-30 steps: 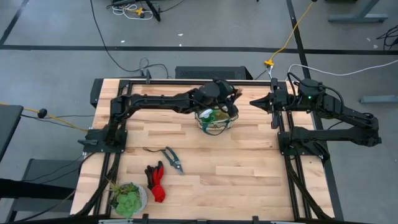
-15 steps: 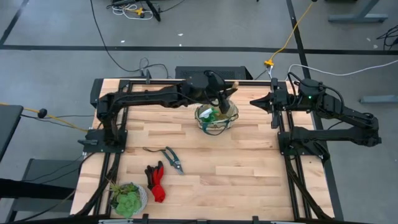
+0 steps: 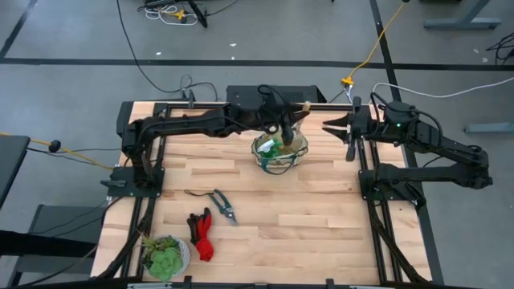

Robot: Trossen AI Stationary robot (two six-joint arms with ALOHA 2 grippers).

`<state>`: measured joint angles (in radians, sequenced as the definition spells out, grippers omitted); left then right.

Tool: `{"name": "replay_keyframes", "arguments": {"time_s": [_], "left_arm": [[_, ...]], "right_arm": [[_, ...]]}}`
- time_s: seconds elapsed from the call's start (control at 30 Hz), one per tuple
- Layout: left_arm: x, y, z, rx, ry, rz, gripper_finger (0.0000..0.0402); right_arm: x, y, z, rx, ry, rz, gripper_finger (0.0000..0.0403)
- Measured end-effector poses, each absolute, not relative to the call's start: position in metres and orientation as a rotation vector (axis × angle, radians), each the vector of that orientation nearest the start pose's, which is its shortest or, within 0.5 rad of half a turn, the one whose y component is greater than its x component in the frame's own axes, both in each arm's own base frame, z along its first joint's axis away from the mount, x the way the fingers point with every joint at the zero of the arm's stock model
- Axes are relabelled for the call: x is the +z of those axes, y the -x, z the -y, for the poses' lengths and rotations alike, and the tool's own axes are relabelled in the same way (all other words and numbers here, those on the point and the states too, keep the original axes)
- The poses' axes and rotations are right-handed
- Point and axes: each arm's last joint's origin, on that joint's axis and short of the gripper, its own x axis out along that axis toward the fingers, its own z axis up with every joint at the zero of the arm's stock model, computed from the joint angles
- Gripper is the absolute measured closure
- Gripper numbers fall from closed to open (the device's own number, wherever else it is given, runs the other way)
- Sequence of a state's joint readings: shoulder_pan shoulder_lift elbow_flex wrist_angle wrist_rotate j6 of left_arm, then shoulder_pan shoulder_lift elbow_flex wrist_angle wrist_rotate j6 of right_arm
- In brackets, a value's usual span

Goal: Pick & Place Garden tools in Gardening bag
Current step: Put the brown hand rake into the gardening bag

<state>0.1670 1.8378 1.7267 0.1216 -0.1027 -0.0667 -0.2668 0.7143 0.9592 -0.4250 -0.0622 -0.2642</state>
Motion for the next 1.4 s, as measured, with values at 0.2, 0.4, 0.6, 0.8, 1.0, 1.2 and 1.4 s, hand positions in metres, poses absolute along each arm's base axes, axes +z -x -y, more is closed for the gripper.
{"name": "replay_keyframes", "arguments": {"time_s": [0.2,0.4,0.6,0.8,1.0,1.2,1.4], "left_arm": [[0.396,-0.430,-0.074,0.167,0.069,0.061,0.0322],[0.398,-0.430,-0.072,0.079,0.072,0.083,0.0321],[0.399,-0.430,-0.071,0.055,0.072,0.093,0.0321],[0.399,-0.430,-0.071,0.041,0.071,0.091,0.0322],[0.399,-0.430,-0.070,0.031,0.045,0.088,0.0320],[0.399,-0.430,-0.070,0.031,0.041,0.087,0.0322],[0.399,-0.430,-0.070,0.031,0.042,0.085,0.0321]], "right_arm": [[0.380,-0.136,0.035,-0.176,0.238,-0.167,0.0252],[0.382,-0.149,0.037,-0.129,0.226,-0.126,0.0184],[0.376,-0.172,0.043,-0.112,0.215,-0.140,0.0144],[0.378,-0.184,0.045,-0.092,0.200,-0.090,0.0136],[0.378,-0.192,0.047,-0.092,0.144,-0.063,0.0149],[0.375,-0.197,0.049,-0.088,0.126,-0.078,0.0168],[0.375,-0.196,0.049,-0.088,0.119,-0.076,0.0199]]}}
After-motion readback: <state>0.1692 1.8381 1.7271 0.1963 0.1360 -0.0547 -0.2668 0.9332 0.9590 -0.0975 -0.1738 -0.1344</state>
